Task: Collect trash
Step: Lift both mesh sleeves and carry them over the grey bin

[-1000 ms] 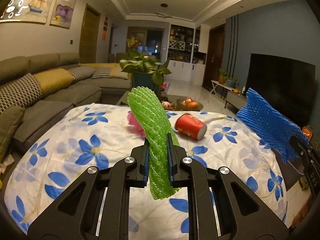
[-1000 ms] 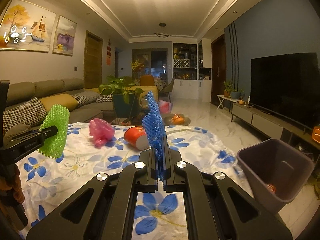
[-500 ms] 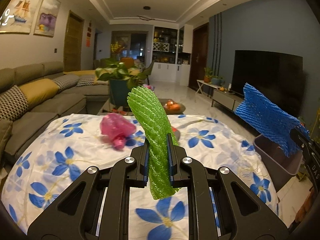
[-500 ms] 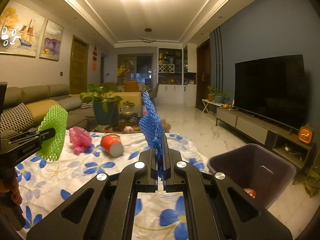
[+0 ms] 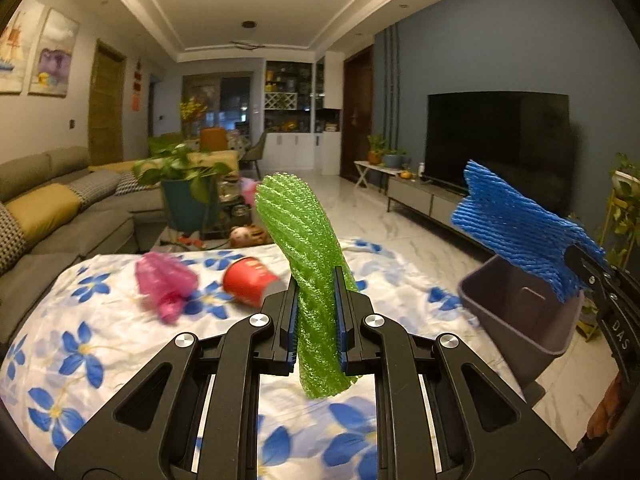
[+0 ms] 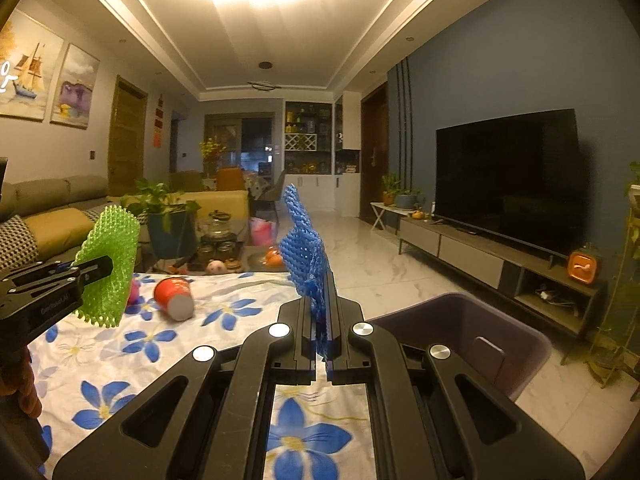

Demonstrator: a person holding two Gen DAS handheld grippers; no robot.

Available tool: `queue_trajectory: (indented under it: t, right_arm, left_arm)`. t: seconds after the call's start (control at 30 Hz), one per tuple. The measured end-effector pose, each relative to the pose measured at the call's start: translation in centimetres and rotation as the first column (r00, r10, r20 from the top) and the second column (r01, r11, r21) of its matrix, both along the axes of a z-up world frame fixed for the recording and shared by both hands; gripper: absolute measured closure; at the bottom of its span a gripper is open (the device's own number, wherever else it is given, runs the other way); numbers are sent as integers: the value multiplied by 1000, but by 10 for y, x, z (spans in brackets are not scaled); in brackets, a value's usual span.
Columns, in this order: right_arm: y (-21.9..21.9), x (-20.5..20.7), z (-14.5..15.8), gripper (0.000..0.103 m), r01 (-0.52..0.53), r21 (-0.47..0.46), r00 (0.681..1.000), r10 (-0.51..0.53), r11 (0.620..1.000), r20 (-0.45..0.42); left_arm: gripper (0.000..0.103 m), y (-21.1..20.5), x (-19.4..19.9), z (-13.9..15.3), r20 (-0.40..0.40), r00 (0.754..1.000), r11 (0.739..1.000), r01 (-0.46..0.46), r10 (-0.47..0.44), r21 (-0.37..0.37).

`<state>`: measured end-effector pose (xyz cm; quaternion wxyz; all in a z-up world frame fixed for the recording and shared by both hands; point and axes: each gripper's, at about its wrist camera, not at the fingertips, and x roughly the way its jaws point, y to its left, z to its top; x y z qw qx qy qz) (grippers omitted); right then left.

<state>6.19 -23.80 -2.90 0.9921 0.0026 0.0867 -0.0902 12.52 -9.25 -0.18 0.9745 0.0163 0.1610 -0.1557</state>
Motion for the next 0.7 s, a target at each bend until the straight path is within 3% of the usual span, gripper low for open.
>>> queue_trajectory:
  t: [0.7]
  right_arm:
    - [-47, -11, -6, 99, 160, 17, 987, -160, 987, 6]
  left_arm:
    - [89, -108, 2, 8, 57, 974, 975, 219, -220, 25]
